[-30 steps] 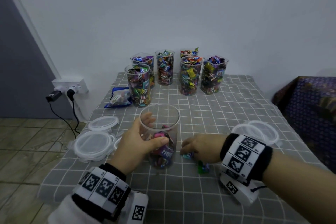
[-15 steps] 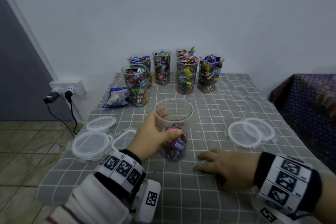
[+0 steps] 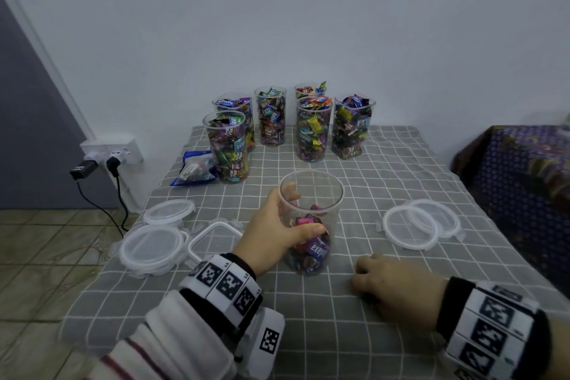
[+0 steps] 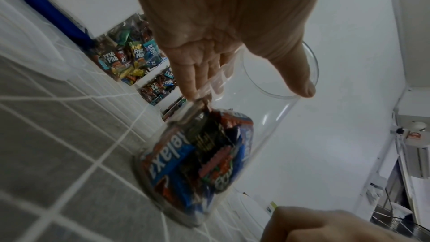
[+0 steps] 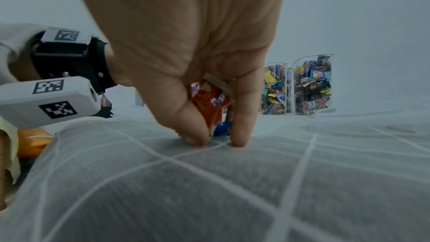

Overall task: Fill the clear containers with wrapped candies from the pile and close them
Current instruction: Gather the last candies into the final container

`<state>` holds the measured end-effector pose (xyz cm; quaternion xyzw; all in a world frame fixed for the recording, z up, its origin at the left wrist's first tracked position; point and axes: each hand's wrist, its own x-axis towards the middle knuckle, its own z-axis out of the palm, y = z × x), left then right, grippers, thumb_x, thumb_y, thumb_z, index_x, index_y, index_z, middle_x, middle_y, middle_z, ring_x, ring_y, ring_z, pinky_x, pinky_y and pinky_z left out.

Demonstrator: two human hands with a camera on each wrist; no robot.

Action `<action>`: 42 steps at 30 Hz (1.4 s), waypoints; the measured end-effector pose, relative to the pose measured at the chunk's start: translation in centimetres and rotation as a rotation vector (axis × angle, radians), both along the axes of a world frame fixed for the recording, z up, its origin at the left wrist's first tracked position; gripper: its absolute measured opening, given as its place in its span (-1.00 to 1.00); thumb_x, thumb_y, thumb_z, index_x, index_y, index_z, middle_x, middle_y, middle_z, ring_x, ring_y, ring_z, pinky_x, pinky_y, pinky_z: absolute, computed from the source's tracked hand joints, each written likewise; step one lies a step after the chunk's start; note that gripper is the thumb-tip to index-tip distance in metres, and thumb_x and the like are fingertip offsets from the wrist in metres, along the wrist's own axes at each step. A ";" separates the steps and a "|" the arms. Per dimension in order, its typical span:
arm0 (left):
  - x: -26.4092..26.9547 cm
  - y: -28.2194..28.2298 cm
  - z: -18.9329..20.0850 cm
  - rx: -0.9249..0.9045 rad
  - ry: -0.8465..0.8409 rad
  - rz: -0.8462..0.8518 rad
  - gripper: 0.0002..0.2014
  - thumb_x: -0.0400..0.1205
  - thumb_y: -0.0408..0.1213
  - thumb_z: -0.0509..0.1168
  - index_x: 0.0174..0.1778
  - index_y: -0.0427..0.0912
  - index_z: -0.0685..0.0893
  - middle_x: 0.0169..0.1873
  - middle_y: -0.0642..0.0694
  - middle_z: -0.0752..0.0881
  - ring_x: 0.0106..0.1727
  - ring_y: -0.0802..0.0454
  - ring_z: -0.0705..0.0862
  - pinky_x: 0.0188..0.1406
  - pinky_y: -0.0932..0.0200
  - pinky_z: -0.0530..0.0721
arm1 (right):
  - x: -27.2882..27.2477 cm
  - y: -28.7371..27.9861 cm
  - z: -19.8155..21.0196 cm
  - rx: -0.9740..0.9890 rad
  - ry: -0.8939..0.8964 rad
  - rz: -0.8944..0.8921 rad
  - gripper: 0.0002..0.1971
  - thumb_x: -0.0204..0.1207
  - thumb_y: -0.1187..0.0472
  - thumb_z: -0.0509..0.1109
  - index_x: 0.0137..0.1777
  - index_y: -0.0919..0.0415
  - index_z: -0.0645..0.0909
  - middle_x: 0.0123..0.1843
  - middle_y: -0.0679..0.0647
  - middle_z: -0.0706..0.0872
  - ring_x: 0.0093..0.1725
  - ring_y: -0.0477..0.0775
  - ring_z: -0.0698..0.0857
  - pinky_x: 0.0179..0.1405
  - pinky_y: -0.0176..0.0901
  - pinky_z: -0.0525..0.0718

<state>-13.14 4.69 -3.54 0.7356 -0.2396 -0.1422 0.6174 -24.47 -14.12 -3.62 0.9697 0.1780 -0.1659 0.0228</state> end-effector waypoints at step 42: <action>-0.2 0.2 -0.2 -0.063 0.039 -0.002 -0.20 0.18 -0.12 0.66 0.26 0.24 0.39 0.28 0.13 0.53 0.22 0.42 0.54 0.14 0.42 0.52 | 6.6 4.3 6.1 0.808 -0.495 -0.296 -0.19 0.34 -0.15 0.48 0.53 0.16 0.31 0.47 0.01 0.41 0.44 -0.07 0.39 0.39 -0.28 0.32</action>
